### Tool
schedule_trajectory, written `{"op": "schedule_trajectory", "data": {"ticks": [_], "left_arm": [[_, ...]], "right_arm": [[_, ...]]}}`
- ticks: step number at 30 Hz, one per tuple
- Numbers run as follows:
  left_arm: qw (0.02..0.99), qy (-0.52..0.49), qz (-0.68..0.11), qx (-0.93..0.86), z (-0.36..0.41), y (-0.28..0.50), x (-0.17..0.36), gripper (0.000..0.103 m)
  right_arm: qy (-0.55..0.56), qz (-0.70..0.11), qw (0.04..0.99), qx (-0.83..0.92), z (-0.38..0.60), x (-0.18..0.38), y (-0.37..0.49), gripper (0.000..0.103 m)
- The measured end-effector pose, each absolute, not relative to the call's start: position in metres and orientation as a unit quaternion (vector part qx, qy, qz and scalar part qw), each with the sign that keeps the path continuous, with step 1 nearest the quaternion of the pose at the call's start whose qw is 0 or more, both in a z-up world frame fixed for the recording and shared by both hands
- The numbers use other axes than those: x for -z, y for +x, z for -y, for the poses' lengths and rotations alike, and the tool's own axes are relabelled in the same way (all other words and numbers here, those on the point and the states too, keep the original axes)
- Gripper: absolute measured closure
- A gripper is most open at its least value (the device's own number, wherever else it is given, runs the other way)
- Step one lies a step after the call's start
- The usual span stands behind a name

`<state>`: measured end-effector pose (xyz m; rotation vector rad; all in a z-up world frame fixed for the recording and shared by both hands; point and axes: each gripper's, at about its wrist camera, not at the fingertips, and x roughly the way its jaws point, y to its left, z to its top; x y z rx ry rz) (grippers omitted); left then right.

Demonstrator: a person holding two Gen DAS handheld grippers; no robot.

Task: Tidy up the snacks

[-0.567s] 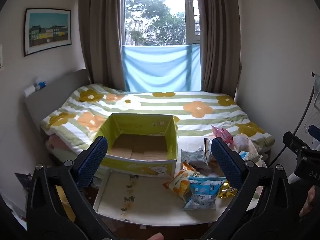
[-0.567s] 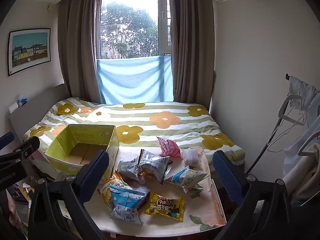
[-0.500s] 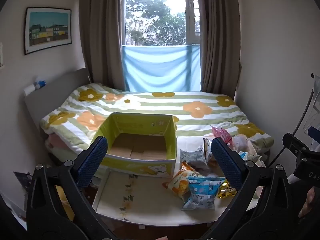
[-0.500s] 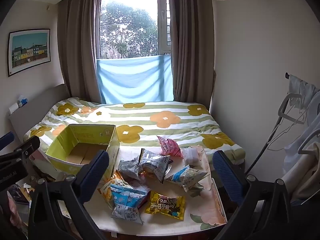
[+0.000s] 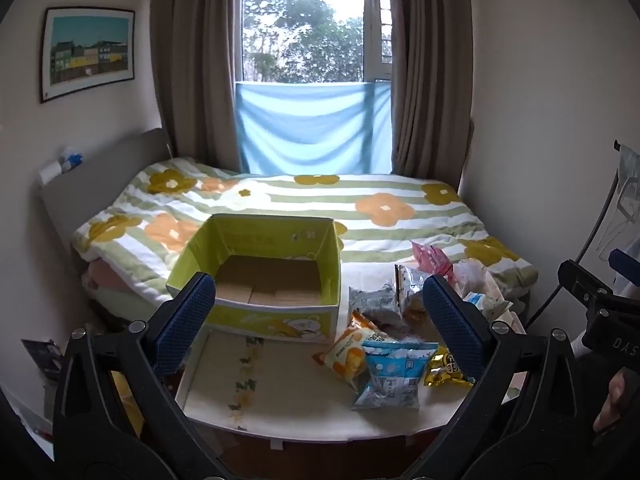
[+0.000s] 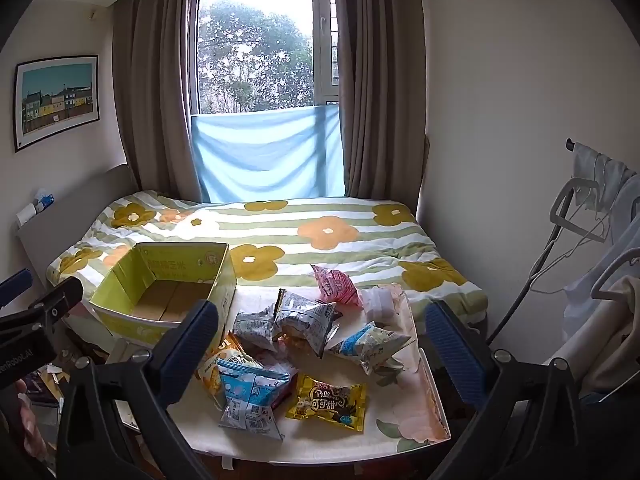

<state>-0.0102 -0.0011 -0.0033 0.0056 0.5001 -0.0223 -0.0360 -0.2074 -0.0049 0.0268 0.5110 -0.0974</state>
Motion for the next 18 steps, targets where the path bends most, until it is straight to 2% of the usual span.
{"op": "schedule_trajectory", "data": {"ticks": [18], "left_arm": [[0.967,0.005,-0.254,0.006,0.0037,-0.0104,0.0036,0.0]], "right_arm": [[0.016,-0.253,0.967,0.038,0.2117,0.0048,-0.0321,0.0]]}}
